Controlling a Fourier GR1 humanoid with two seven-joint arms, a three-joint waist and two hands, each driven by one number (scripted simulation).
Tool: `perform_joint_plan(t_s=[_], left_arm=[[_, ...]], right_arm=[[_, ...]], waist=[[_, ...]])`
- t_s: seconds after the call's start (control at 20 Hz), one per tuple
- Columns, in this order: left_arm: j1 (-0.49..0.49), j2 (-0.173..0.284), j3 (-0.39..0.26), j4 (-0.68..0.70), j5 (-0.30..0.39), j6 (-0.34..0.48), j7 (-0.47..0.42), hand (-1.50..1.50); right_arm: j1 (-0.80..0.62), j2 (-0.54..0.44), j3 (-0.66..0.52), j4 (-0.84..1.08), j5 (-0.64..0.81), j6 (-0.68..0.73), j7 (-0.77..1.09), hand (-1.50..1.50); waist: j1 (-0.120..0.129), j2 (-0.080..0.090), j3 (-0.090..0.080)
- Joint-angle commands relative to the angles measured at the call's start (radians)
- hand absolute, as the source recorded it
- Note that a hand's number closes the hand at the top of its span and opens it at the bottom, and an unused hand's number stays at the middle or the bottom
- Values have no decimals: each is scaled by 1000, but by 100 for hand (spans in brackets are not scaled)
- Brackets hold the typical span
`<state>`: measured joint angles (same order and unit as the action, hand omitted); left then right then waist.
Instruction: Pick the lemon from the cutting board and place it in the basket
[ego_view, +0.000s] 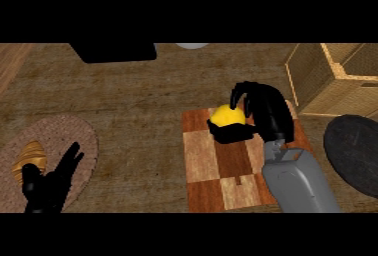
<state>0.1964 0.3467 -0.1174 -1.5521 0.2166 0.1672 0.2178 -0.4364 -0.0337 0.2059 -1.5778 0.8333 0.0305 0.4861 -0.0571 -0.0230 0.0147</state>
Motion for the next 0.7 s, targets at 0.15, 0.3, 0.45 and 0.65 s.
perform_joint_plan(t_s=[0.15,0.3,0.45,0.65], left_arm=[[26,-31,-44,90,-20,-16,10,0],[-5,-24,-28,86,-14,-23,24,0],[36,-21,-31,90,-12,-45,3,0],[-12,-37,-17,163,-22,-51,-32,0]], right_arm=[[-115,33,-124,-331,-22,-24,281,150],[-212,-32,-194,-415,-2,99,427,150],[-290,-88,-281,-453,-30,163,506,150],[-361,-171,-410,-432,-119,211,527,150]], waist=[[21,12,-17],[29,14,-17],[41,16,-17],[43,21,-16]])
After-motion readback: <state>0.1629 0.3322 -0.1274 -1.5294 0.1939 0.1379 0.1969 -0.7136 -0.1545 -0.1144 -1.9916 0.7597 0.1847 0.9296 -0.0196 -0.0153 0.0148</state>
